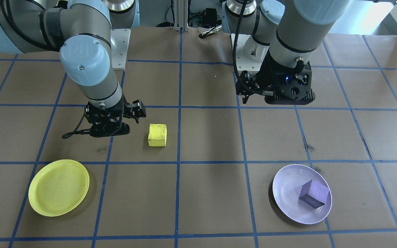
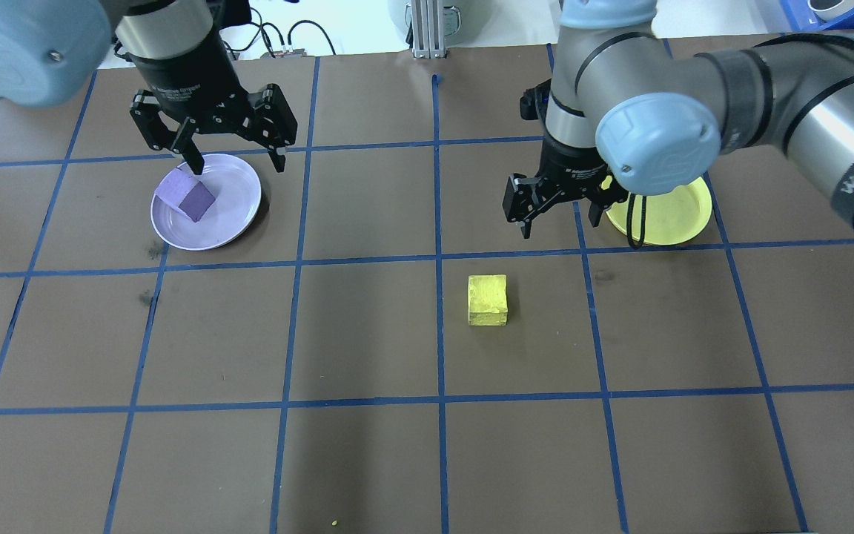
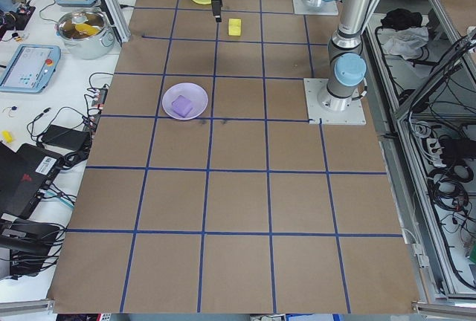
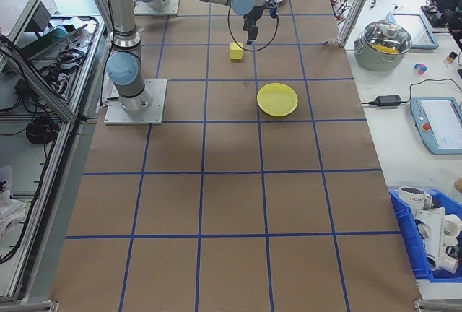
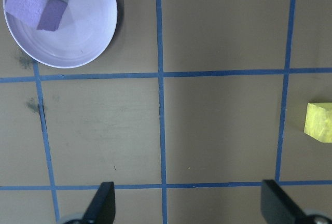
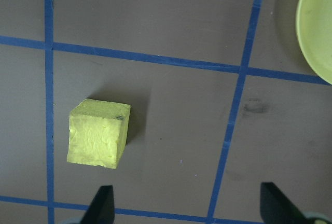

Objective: Sort blocks by color into plates

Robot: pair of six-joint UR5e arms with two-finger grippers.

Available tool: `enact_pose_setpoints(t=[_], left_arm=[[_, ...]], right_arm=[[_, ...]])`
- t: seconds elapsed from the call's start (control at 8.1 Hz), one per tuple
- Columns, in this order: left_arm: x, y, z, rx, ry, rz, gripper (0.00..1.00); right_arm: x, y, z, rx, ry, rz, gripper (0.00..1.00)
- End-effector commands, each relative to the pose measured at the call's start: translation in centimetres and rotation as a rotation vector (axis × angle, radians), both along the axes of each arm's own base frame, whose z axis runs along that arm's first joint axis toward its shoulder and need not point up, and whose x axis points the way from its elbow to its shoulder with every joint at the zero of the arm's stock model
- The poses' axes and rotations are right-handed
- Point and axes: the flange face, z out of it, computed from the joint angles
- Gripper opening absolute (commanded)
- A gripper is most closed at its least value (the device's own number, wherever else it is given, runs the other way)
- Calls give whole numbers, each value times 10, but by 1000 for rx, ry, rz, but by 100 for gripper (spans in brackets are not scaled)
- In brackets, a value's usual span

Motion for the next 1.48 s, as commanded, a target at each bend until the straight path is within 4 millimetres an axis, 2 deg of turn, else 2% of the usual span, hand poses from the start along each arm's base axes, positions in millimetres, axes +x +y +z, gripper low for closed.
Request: enact_pose_setpoints(t=[0.0, 0.12, 0.25, 0.74, 1.11, 1.36], left_arm=[[6, 38, 74, -134, 17, -20, 100], [10, 44, 81, -150, 0, -15, 100], [15, 50, 89, -167, -17, -12, 100], [16, 50, 88, -161, -25, -138, 100], [17, 50, 76, -139, -26, -123, 100], [17, 47, 51, -88, -24, -122, 100]], right_arm=[[51, 4, -51, 29, 32, -78, 100], [61, 4, -73, 71, 23, -88, 100], [64, 3, -83, 95, 7, -91, 100], [70, 1, -115, 167, -22, -126, 100], [68, 8, -141, 217, -4, -128, 100], [70, 5, -146, 207, -11, -133, 100]])
